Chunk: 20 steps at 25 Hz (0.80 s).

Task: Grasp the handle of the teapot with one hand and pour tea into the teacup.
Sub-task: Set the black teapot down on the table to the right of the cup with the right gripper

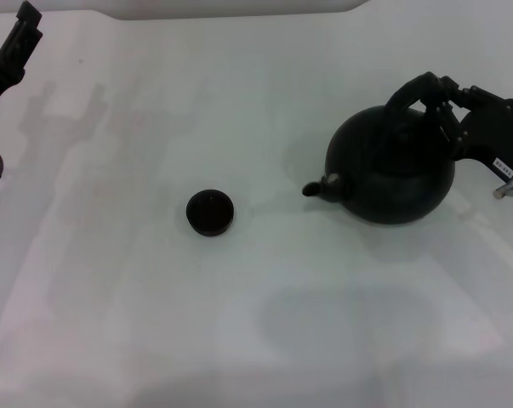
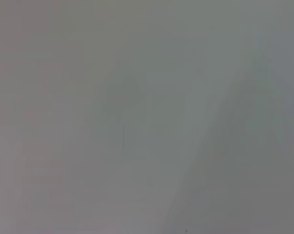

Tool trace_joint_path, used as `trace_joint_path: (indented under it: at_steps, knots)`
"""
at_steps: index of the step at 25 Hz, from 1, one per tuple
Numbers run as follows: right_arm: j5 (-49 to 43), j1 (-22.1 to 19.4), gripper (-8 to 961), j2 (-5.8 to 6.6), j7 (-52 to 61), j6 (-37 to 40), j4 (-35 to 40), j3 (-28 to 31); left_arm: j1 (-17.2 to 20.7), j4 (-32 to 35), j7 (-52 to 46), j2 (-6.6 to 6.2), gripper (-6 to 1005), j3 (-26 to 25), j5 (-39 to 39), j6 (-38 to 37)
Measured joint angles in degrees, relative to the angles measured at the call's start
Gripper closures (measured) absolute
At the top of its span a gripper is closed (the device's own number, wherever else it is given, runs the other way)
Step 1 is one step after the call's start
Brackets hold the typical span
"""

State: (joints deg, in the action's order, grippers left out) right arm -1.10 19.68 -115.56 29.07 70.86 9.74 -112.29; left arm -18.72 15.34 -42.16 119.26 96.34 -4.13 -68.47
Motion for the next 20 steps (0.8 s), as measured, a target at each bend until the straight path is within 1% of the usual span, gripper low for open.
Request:
trace_joint_path:
  at_steps: [6, 11, 16, 20]
  knots:
    - [0.05, 0.46, 663, -0.01, 3.03, -1.57, 0.02, 0.06, 0.01, 0.01, 0.19, 0.0, 137, -0.09, 0.0, 0.03]
    - [0.05, 0.27, 560, -0.09, 4.64, -1.33, 0.02, -0.21, 0.01, 0.04, 0.24, 0.0, 137, -0.25, 0.0, 0.19]
    - [0.04, -0.04, 349, 0.0, 7.4, -0.88, 0.02, -0.27, 0.0, 0.05, 0.3, 0.0, 137, -0.31, -0.01, 0.3]
    - [0.04, -0.97, 187, -0.02, 7.35, 1.86, 0.02, -0.32, -0.04, 0.05, 0.32, 0.0, 137, -0.32, -0.01, 0.37]
